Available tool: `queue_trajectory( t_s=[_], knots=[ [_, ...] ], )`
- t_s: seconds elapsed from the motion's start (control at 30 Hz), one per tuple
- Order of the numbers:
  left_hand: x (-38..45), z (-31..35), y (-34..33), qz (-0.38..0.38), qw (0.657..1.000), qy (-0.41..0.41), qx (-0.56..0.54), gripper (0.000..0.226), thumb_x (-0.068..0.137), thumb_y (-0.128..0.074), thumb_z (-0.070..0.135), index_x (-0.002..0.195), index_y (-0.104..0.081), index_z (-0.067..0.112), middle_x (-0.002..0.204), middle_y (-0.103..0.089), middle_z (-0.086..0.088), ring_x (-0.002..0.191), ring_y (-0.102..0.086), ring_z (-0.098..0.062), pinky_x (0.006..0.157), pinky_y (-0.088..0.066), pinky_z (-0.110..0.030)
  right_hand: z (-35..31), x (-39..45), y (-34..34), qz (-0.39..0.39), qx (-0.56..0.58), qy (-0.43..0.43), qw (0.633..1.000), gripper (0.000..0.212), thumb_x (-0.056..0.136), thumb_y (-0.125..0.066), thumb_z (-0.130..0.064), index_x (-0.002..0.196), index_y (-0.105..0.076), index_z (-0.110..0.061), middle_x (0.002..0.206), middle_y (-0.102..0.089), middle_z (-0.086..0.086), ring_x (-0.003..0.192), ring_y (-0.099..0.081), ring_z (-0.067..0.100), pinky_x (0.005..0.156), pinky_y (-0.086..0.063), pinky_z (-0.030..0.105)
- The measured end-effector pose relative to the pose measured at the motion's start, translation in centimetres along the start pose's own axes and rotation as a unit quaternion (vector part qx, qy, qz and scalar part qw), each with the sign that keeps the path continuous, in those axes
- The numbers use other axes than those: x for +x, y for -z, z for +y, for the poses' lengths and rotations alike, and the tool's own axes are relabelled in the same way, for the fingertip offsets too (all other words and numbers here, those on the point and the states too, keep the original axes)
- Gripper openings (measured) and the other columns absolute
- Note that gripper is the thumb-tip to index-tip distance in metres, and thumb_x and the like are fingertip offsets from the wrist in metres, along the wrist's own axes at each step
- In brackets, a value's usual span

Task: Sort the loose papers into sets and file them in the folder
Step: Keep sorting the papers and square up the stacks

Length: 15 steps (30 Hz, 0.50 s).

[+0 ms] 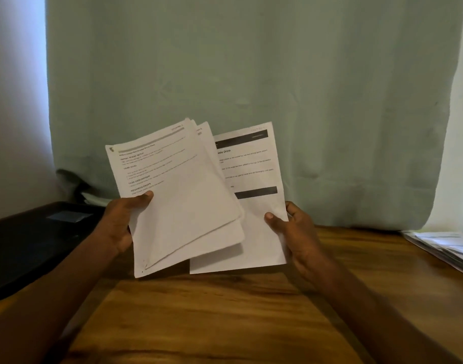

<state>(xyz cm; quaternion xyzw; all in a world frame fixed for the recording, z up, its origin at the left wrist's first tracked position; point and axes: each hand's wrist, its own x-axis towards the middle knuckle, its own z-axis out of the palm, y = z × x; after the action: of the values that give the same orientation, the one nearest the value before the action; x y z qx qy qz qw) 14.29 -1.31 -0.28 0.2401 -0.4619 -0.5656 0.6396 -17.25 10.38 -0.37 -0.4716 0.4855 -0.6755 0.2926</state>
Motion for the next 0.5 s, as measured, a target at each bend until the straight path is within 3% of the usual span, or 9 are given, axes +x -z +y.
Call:
queue_trajectory(
  t_s=[0.1, 0.2, 0.27, 0.33, 0.5],
  knots=[
    [-0.4, -0.1, -0.5, -0.007, 1.0, -0.001, 0.012, 0.047, 0.089, -0.074, 0.014, 0.135, -0.064, 0.023, 0.129, -0.07, -0.01, 0.122, -0.063, -0.039, 0.104, -0.048, -0.061, 0.1, 0.0, -0.3, -0.012, 0.014, -0.001, 1.0, 0.023, 0.093, -0.071, -0.019, 0.114, -0.064, -0.027, 0.11, -0.075, -0.004, 0.1, -0.072, 0.021, 0.086, -0.062, 0.042],
    [-0.8, -0.2, -1.7, 0.032, 0.998, -0.034, 0.049, 0.036, 0.093, -0.071, 0.012, 0.127, -0.068, 0.023, 0.12, -0.075, -0.005, 0.113, -0.069, -0.035, 0.096, -0.054, -0.055, 0.1, -0.2, -0.6, -0.029, 0.044, -0.011, 0.999, 0.024, 0.093, -0.07, -0.013, 0.114, -0.065, -0.025, 0.111, -0.076, -0.003, 0.099, -0.073, 0.018, 0.085, -0.062, 0.037],
    [-1.3, -0.4, -2.5, 0.047, 0.996, -0.05, 0.054, 0.034, 0.093, -0.071, 0.011, 0.124, -0.069, 0.022, 0.117, -0.076, -0.003, 0.11, -0.07, -0.031, 0.096, -0.055, -0.052, 0.3, -0.3, -0.8, -0.045, 0.065, -0.017, 0.997, 0.029, 0.094, -0.068, -0.009, 0.12, -0.066, -0.022, 0.112, -0.077, -0.003, 0.1, -0.074, 0.016, 0.087, -0.061, 0.035],
    [-1.7, -0.6, -3.1, 0.033, 0.997, -0.046, 0.059, 0.035, 0.093, -0.07, 0.01, 0.126, -0.068, 0.021, 0.119, -0.075, -0.004, 0.112, -0.069, -0.031, 0.099, -0.054, -0.054, 0.4, -0.5, -1.1, -0.067, 0.074, -0.033, 0.994, 0.032, 0.096, -0.066, -0.009, 0.126, -0.065, -0.019, 0.114, -0.076, -0.001, 0.105, -0.073, 0.02, 0.092, -0.06, 0.042],
    [-2.5, -1.5, -3.9, -0.038, 0.995, -0.013, 0.092, 0.039, 0.097, -0.066, 0.01, 0.135, -0.061, 0.018, 0.129, -0.069, -0.008, 0.119, -0.065, -0.035, 0.105, -0.048, -0.062, 0.8, -1.3, -2.0, -0.112, 0.114, -0.1, 0.982, 0.033, 0.106, -0.051, -0.033, 0.134, -0.063, -0.019, 0.12, -0.074, 0.009, 0.109, -0.071, 0.033, 0.098, -0.054, 0.057]
  ],
)
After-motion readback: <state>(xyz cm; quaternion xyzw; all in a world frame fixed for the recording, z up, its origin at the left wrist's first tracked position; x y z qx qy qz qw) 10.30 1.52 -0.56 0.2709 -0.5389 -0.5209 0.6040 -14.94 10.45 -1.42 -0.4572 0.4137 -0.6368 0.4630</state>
